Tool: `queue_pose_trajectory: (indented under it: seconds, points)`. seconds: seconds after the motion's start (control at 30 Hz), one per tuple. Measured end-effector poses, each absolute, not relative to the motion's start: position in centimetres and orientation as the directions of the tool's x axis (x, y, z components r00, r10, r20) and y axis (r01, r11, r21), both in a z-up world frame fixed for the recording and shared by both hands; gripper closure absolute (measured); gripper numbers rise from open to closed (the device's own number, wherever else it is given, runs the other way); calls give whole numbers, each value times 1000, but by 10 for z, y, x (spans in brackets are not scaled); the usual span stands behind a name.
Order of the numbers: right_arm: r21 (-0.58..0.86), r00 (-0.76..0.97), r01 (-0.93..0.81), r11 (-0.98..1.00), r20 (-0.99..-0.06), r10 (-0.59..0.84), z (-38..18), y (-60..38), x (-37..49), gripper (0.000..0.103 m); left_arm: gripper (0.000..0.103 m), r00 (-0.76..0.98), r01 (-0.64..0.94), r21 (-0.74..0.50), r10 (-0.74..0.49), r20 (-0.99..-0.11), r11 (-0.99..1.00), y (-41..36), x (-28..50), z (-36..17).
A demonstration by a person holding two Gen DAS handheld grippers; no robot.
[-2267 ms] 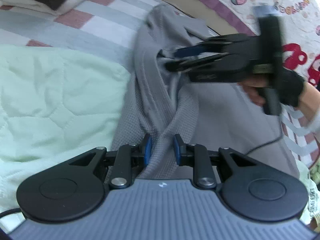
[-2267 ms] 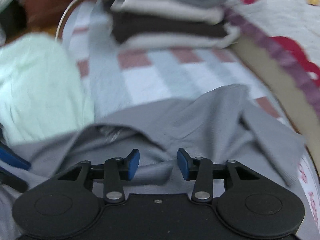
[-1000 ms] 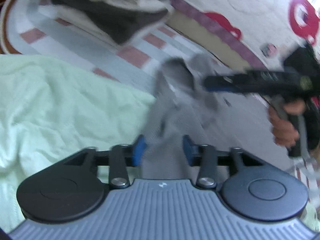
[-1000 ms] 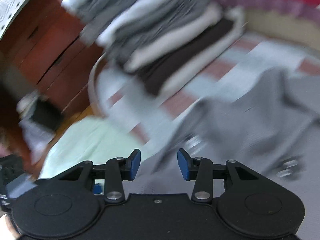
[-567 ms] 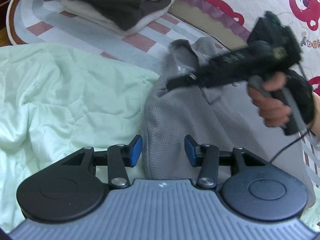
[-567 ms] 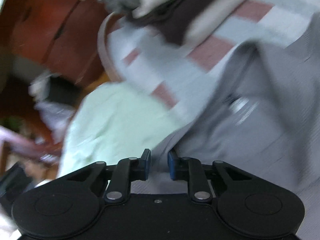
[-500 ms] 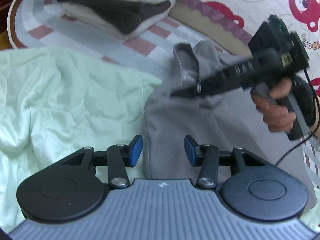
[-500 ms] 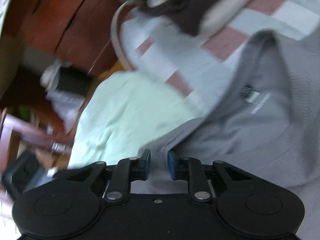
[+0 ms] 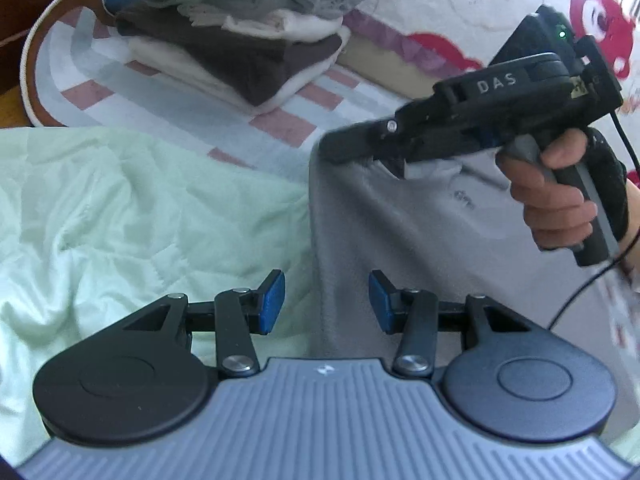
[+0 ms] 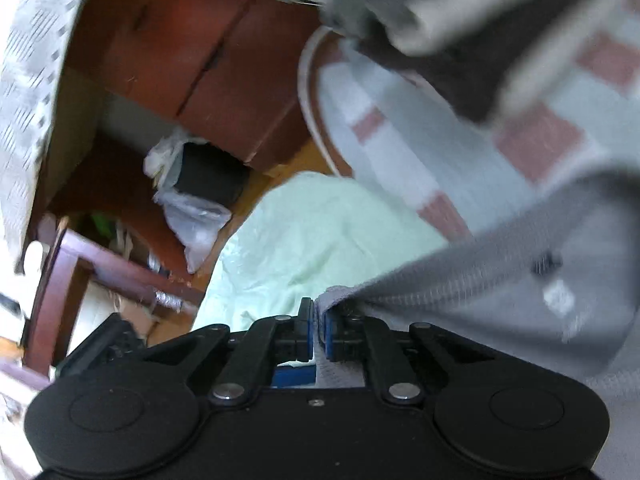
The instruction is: Fold clothes
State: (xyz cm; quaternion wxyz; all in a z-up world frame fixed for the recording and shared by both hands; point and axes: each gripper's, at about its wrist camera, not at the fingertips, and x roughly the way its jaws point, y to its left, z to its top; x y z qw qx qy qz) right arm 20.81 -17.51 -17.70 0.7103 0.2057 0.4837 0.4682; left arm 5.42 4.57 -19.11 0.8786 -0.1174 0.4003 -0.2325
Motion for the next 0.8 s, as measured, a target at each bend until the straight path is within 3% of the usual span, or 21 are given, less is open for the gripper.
queue_pose_trajectory:
  seconds: [0.07, 0.17, 0.2, 0.27, 0.37, 0.43, 0.5, 0.63, 0.73, 0.8]
  points:
    - [704, 97, -507, 497, -527, 844, -165, -173, 210, 93, 42, 569, 330, -407, -523, -635, 852, 40, 56, -193]
    - [660, 115, -536, 526, -560, 821, -156, -169, 212, 93, 42, 531, 344, -412, -537, -656, 844, 32, 58, -202]
    - [646, 139, -532, 547, -571, 809, -155, -172, 212, 93, 55, 510, 347, -422, -547, -664, 837, 31, 59, -205]
    - [617, 187, -521, 590, -592, 784, -154, -177, 213, 93, 100, 493, 348, -426, -550, -674, 835, 31, 58, -207]
    - [572, 257, -500, 651, -619, 742, -152, -185, 213, 91, 99, 563, 312, -378, -490, -666, 872, 46, 42, -186]
    - [540, 303, -483, 689, -635, 711, -151, -191, 214, 74, 99, 571, 224, -433, -477, -668, 873, 68, 30, -179]
    - [499, 352, -462, 733, -656, 668, -148, -199, 214, 73, 99, 527, 116, -515, -492, -693, 849, 88, 21, -194]
    - [261, 465, -414, 872, -763, 449, -127, -230, 221, 73, 99, 445, 4, -470, -423, -789, 882, 90, 24, -221]
    - [17, 473, -434, 901, -846, 244, -112, -240, 224, 72, 99, 475, 19, -455, -408, -780, 890, 89, 28, -213]
    - [-143, 446, -497, 856, -888, 110, -100, -239, 224, 72, 100, 502, 27, -373, -335, -797, 928, 88, 28, -207]
